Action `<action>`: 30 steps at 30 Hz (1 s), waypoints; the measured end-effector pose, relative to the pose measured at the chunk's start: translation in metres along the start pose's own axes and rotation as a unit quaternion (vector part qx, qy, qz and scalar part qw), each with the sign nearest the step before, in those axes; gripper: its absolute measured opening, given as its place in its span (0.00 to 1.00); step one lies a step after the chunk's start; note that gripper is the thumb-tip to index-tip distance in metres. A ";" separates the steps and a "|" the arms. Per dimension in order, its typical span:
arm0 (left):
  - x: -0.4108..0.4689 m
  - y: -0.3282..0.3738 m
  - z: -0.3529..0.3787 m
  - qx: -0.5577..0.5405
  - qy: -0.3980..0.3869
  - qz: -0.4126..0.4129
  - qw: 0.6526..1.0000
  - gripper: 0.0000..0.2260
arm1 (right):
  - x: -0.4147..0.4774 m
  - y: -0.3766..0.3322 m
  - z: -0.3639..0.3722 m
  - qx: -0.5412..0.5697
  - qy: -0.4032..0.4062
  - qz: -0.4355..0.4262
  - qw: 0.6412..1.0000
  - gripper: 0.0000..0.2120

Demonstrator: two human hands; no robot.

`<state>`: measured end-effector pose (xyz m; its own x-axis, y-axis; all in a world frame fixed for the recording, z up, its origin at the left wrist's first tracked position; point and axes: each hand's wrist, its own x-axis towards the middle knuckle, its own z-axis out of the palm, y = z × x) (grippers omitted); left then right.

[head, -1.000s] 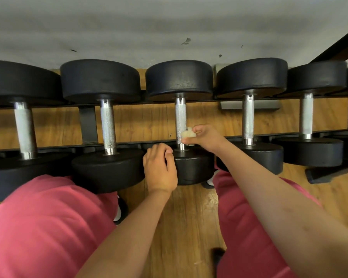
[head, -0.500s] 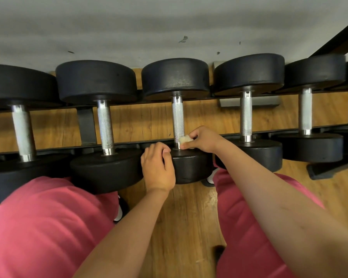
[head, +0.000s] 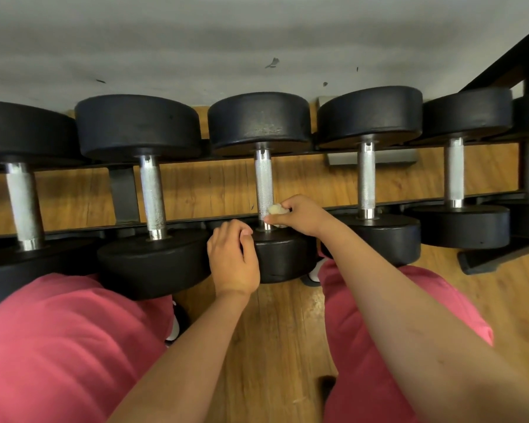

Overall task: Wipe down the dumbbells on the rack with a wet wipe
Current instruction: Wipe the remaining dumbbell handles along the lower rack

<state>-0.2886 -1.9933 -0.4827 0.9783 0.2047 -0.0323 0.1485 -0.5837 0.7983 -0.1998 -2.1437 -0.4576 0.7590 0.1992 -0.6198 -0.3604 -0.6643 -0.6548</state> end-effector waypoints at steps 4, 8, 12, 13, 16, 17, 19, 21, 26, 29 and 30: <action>0.000 0.000 0.000 0.004 -0.003 0.002 1.000 0.16 | -0.002 -0.014 -0.009 0.071 -0.012 0.029 0.997 0.20; -0.001 0.001 -0.001 0.002 -0.006 0.000 1.000 0.17 | -0.004 -0.006 -0.021 0.085 0.030 0.014 0.996 0.10; -0.001 0.000 -0.001 0.004 -0.005 -0.001 1.000 0.16 | -0.005 -0.001 -0.010 0.022 0.008 -0.015 1.000 0.09; -0.001 0.000 -0.001 0.004 -0.004 -0.001 1.000 0.16 | -0.004 -0.001 -0.007 0.013 0.009 -0.010 1.000 0.10; -0.001 0.000 -0.001 0.006 -0.005 -0.001 1.000 0.16 | -0.001 -0.002 -0.008 0.002 -0.007 0.002 1.000 0.10; -0.001 0.000 -0.001 0.006 -0.005 -0.001 1.000 0.16 | 0.000 -0.002 -0.008 0.003 -0.015 0.004 1.000 0.10; -0.001 0.000 -0.001 0.006 -0.006 -0.001 1.000 0.16 | 0.002 -0.001 -0.008 -0.002 -0.026 0.010 1.000 0.12; -0.001 0.000 -0.001 0.006 -0.005 -0.001 1.000 0.16 | 0.001 -0.001 -0.004 -0.015 -0.028 0.009 0.999 0.15; -0.001 -0.001 0.000 0.003 -0.004 -0.002 1.000 0.16 | 0.001 0.004 -0.002 0.025 0.026 -0.016 0.999 0.16; -0.001 -0.001 0.000 0.002 -0.002 -0.001 1.000 0.16 | -0.001 0.003 -0.002 0.076 0.049 -0.012 0.996 0.06; -0.001 -0.001 0.000 0.002 -0.003 -0.002 1.000 0.16 | 0.001 0.004 -0.001 0.091 0.046 -0.014 0.995 0.07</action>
<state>-0.2897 -1.9927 -0.4834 0.9787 0.2016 -0.0387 0.1523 -0.5867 0.7953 -0.1997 -2.1469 -0.4598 0.8138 0.1434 -0.5632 -0.4236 -0.5172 -0.7437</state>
